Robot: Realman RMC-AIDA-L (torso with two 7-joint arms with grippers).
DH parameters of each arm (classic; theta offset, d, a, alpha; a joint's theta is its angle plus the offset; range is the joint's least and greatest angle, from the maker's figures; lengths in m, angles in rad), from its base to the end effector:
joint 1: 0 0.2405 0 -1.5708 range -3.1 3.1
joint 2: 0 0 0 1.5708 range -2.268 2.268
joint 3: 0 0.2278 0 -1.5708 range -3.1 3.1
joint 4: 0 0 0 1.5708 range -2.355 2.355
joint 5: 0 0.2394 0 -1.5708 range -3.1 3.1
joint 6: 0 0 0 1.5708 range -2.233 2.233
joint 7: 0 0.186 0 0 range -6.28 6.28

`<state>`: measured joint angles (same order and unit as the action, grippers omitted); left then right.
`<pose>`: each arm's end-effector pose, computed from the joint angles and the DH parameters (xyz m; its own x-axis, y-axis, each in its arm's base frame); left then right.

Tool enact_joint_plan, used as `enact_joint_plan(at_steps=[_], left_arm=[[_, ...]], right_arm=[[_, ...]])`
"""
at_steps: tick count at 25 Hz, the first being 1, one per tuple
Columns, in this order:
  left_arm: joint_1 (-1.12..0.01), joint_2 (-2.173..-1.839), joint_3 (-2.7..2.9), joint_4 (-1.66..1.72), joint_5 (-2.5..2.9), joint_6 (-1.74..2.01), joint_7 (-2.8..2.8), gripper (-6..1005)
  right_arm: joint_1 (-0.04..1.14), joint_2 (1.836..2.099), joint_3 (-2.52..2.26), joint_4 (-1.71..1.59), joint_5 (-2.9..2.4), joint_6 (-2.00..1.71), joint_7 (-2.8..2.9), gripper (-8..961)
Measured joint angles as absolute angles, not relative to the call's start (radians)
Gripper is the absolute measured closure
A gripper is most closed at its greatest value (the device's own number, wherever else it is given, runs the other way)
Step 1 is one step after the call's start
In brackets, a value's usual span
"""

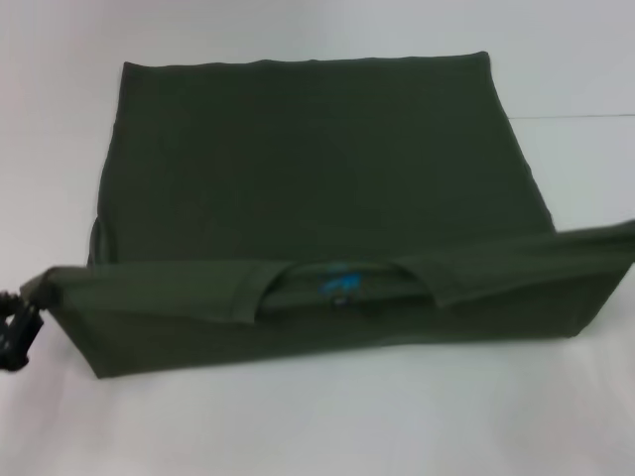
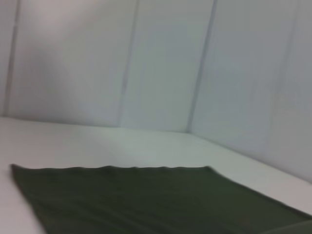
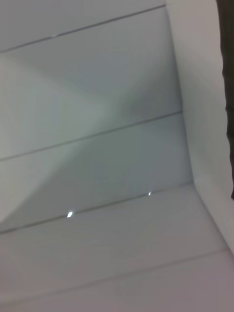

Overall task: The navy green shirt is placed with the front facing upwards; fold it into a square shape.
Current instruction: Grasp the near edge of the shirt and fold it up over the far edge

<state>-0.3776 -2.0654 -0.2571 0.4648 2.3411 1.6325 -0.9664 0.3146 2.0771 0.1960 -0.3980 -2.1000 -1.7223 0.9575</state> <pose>-0.3610 0.2855 0.0266 0.6204 0.2431 0.7456 0.7234 -0.5447 -0.4243 0.3456 0.2769 0.0420 0.5088 -0.0865 -0.8565 -0.7607 -0.5110 -0.4003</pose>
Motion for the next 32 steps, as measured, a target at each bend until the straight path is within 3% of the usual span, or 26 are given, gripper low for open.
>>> enact_joint_plan(at_steps=[22,32], left_arm=[[-0.677,-2.085,-0.245,0.37,2.196,1.045,-0.854,968],[-0.791,-2.083,-0.237,0.325,2.175,0.813,-0.812,968]], right_arm=[[0.681,2.066,0.146,-0.347,-2.094,-1.082,1.064,898],[0.777,2.056,0.118,-0.331,-2.093,-0.924,1.07,898]])
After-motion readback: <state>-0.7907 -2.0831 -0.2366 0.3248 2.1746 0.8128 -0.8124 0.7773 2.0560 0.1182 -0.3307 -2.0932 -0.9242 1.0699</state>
